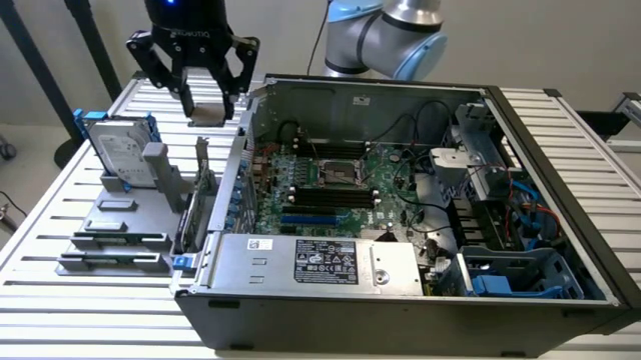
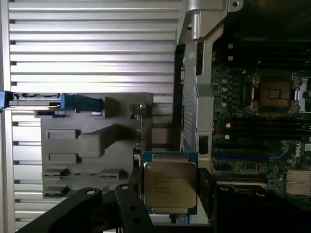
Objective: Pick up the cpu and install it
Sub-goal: 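Pick up the cpu and move it towards the insertion slot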
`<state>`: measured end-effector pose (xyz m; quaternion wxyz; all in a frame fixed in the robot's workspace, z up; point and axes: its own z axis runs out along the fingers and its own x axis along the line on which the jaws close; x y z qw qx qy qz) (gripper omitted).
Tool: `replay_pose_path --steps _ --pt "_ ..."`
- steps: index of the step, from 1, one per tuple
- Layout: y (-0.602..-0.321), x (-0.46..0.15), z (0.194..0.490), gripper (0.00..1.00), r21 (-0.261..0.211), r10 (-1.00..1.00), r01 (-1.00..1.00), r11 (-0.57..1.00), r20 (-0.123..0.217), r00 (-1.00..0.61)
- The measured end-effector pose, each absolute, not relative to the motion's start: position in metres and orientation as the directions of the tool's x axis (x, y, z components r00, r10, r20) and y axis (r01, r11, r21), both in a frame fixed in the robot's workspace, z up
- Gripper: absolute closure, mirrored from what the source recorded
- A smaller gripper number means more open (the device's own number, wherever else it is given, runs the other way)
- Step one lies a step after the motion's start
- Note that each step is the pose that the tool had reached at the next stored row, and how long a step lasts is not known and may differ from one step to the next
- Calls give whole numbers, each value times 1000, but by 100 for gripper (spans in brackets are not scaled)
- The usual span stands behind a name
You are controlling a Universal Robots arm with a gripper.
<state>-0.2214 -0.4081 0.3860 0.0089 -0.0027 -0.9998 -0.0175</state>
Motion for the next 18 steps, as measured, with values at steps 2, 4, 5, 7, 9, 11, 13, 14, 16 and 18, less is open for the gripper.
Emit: replay_pose_path --steps 2,4,5,7,9,11,13,14,16,18 --pt "-407 -212 386 45 36 5 6 999 18 -1000" --pt "-407 -203 386 45 36 5 6 999 18 -1000" --pt "-406 -199 386 45 36 5 6 999 18 -1000" --pt "-406 -190 386 45 37 5 6 999 18 -1000" --pt "-404 -181 386 45 37 5 6 999 18 -1000" --pt "-401 -171 385 45 37 5 6 999 18 -1000" --pt "-396 -164 383 45 37 5 6 999 18 -1000" --pt "-393 -160 381 45 37 5 6 999 18 -1000" --pt "-387 -152 378 45 37 5 6 999 18 -1000" --pt "-381 -144 374 45 37 5 6 999 18 -1000"
